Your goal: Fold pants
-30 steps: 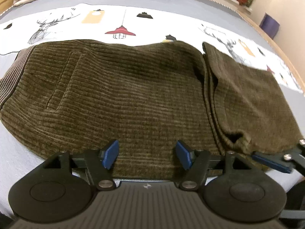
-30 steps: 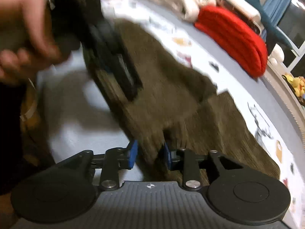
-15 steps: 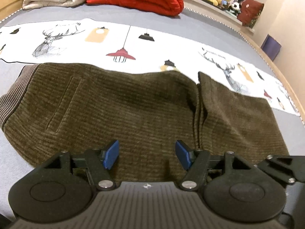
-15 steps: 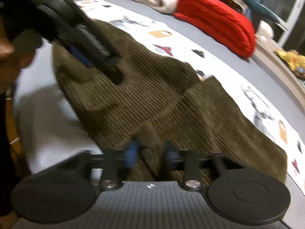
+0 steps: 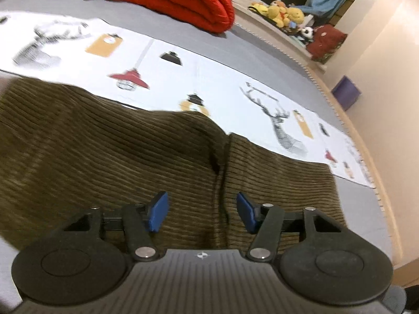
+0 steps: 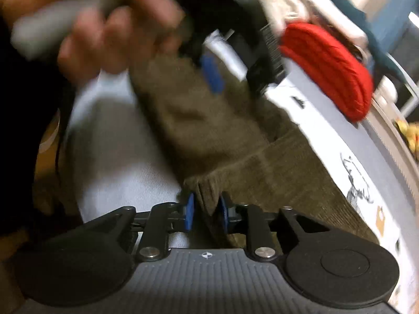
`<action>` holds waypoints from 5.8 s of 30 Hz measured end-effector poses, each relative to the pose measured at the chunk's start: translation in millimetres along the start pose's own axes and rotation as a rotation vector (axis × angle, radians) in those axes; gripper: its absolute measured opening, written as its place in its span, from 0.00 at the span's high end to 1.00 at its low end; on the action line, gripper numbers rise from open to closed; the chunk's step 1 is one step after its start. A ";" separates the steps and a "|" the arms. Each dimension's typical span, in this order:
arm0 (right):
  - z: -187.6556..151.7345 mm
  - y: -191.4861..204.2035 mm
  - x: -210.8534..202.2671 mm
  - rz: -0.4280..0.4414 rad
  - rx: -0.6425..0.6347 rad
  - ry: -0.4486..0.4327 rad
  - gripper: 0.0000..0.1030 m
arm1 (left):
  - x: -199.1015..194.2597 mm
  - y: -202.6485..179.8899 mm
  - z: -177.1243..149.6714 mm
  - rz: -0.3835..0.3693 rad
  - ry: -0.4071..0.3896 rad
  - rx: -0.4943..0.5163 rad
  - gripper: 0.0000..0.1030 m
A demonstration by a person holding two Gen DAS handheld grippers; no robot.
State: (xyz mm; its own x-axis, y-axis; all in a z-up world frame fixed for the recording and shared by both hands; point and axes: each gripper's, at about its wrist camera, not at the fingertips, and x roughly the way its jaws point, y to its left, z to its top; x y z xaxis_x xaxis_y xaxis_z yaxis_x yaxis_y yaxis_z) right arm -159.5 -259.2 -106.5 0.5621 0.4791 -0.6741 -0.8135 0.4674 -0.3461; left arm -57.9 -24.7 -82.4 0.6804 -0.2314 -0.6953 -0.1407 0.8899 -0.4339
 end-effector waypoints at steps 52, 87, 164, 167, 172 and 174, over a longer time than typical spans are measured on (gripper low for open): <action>-95.0 -140.4 -38.1 -0.422 1.110 0.277 0.37 | 42.3 -31.6 1.4 0.040 -0.094 0.269 0.69; 22.9 -14.2 -59.4 -0.312 0.139 -0.266 0.80 | -1.2 -38.8 23.6 -0.580 -0.017 0.110 0.13; 100.0 -107.2 77.7 0.225 0.988 0.006 0.69 | 13.3 155.3 112.9 0.130 0.163 -0.111 0.40; 84.1 -148.7 57.0 0.175 0.974 0.057 0.70 | 39.9 109.7 108.6 0.042 0.201 -0.066 0.44; 37.6 -216.4 17.1 0.065 0.935 0.153 0.70 | 77.6 31.4 88.4 -0.081 0.266 0.038 0.45; 13.1 -234.6 5.7 0.018 0.944 0.180 0.70 | 86.3 9.9 79.8 -0.109 0.281 0.068 0.43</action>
State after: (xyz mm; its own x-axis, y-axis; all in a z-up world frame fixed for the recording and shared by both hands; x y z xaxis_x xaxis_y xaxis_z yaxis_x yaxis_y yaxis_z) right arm 36.5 -356.4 -20.6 0.4556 0.4078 -0.7913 -0.3220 0.9042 0.2805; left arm 56.8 -4.5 -100.9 0.4620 -0.4179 -0.7822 -0.0227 0.8762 -0.4815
